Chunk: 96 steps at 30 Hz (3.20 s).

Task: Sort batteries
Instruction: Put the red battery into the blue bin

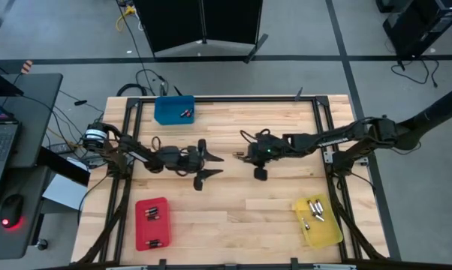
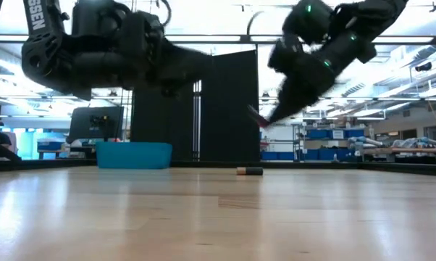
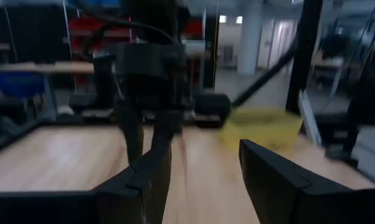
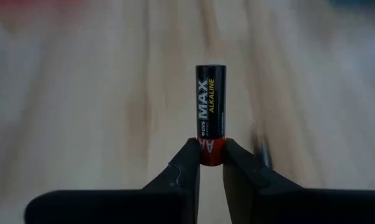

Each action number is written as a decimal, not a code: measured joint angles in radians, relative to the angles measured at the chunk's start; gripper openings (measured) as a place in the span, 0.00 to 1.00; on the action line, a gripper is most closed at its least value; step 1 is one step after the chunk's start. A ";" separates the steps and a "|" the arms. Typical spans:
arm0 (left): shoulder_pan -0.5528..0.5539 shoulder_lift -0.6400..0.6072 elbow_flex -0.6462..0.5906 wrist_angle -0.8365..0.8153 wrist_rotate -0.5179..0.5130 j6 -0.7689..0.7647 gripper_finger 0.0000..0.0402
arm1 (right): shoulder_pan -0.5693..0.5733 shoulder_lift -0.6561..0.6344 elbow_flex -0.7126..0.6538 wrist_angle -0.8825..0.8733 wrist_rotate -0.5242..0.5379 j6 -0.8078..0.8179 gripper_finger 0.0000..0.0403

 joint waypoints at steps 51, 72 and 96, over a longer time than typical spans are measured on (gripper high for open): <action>-0.004 0.000 0.181 -0.014 0.144 0.079 0.14 | 0.169 0.001 0.002 0.515 0.105 -0.037 0.33; 0.094 -0.346 0.185 -0.474 0.147 0.162 0.14 | 0.170 -0.051 0.002 0.438 0.237 -0.089 0.61; 0.791 -0.273 0.783 -2.085 -0.026 0.168 0.14 | 0.166 -0.054 0.002 0.317 0.235 -0.010 0.51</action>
